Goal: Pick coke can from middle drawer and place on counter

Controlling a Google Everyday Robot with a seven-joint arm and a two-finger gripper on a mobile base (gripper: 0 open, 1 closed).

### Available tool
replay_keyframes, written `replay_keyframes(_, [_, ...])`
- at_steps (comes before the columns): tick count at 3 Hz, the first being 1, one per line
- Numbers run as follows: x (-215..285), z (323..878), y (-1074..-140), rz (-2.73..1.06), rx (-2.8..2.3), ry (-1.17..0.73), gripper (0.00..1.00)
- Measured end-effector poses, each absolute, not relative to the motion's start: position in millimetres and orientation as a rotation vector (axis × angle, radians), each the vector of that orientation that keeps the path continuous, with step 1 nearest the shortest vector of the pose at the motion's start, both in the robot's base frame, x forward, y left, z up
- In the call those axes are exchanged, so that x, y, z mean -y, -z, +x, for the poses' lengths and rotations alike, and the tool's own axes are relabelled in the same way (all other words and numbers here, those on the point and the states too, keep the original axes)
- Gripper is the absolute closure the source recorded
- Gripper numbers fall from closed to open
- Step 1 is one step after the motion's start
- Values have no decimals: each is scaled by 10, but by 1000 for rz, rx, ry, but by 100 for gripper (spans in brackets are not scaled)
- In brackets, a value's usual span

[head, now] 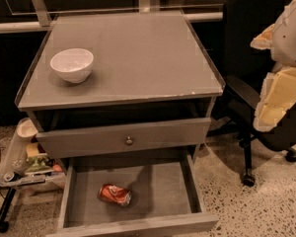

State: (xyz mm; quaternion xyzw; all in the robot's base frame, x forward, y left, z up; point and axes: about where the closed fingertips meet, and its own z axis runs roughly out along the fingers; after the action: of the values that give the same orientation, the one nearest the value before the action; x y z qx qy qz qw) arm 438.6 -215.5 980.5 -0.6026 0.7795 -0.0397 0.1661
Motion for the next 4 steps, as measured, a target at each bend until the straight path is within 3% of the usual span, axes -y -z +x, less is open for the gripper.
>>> replay_keyframes(2, [2106,4364,-9723,-1706,-2229,122,0])
replay_keyframes(4, [1638,4246,-8854,-1658,-2318,76,0])
